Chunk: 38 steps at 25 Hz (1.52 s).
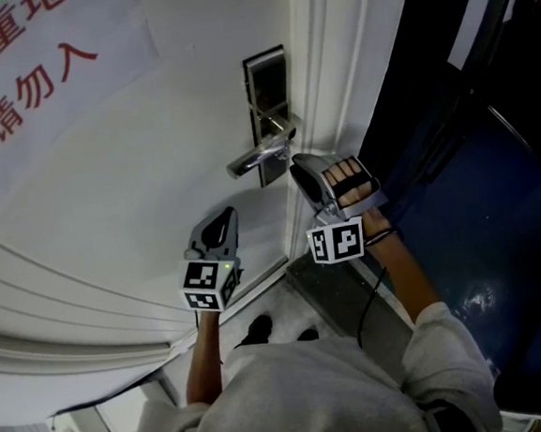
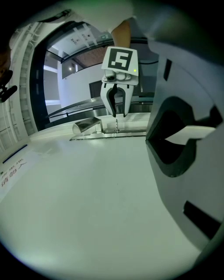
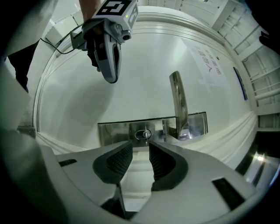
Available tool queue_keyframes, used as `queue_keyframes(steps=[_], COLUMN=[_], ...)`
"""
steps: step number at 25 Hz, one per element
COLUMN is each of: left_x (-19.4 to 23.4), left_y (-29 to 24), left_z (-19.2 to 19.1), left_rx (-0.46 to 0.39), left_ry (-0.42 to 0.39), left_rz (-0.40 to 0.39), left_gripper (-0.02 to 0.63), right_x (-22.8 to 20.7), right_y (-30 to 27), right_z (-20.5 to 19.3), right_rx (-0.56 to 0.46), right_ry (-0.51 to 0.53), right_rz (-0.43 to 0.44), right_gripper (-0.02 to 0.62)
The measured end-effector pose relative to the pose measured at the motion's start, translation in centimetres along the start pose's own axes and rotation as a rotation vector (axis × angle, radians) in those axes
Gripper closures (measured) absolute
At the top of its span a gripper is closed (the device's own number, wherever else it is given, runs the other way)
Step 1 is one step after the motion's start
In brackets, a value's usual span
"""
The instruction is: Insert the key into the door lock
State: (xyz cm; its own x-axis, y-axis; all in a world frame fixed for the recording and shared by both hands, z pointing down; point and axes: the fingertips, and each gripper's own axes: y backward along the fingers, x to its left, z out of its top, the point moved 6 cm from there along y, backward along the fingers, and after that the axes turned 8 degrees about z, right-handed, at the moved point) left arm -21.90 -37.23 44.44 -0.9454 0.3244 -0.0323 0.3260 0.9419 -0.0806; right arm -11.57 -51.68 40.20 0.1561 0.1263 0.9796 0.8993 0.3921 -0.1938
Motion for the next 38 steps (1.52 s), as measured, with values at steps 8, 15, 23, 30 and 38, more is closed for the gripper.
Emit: queue_keyframes(steps=[8,15,23,30,38], left_x=[-0.8,-1.6,-2.4,-2.7,-2.7], left_y=[-0.2,-0.8,-2.2,-3.1,-3.7], left_z=[0.3,0.2,0.4,0.4,0.4], left_rx=[-0.002,0.0,-0.007,-0.012,-0.015], left_ry=[-0.014,-0.018,-0.013,-0.01,-0.008], left_rz=[-0.021,-0.046,-0.095,-0.119,-0.135], left_gripper=[0.589,0.589,0.589,0.589,0.589], right_x=[1.2,1.2,0.8,2.2,4.4], right_y=[2.2,3.3,5.8,8.8,12.6], right_z=[-1.3,-2.0,-4.5,-8.3,-11.9], right_rx=[0.027,0.024,-0.023,-0.002,0.102], right_ry=[-0.042,-0.229,-0.804,-1.172,-1.308], right_rz=[-0.015,-0.012,-0.032,-0.129,-0.238], right_gripper=[0.566,0.568,0.571,0.572,0.572])
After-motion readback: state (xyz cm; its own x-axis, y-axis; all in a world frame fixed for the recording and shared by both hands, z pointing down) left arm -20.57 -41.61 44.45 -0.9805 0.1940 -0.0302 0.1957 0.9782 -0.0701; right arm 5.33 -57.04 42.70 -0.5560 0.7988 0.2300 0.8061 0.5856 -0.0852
